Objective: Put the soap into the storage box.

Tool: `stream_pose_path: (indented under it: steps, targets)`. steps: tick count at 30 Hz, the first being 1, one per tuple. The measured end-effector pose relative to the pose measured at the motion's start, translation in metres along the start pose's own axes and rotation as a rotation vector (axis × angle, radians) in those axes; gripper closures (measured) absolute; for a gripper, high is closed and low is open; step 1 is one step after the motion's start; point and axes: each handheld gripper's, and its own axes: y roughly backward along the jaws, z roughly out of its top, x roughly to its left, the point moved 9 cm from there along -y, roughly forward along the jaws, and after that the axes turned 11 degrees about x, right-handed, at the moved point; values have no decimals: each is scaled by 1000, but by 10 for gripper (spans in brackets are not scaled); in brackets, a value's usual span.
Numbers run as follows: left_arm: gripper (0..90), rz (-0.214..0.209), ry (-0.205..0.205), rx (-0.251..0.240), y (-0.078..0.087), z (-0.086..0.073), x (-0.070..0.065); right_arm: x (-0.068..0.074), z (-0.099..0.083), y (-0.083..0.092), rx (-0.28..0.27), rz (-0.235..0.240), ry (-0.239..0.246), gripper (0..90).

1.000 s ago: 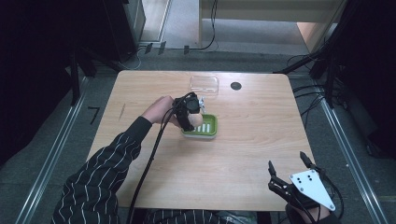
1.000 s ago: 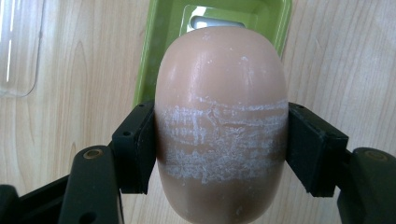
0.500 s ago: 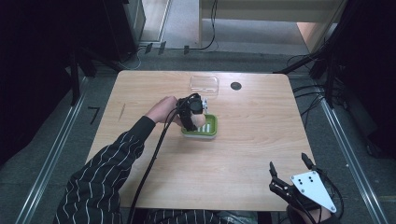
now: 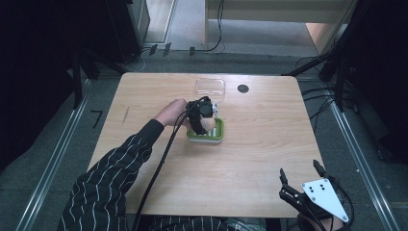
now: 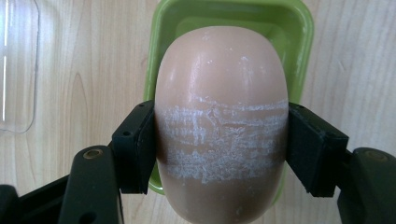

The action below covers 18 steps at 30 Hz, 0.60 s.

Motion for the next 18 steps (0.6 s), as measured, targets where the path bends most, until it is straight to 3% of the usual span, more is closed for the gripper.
stream_pose_path:
  steps: [18]
  targets:
    - [336,-6,10,2,-17,5,3,-2,-1,2,0,-4,0,135]
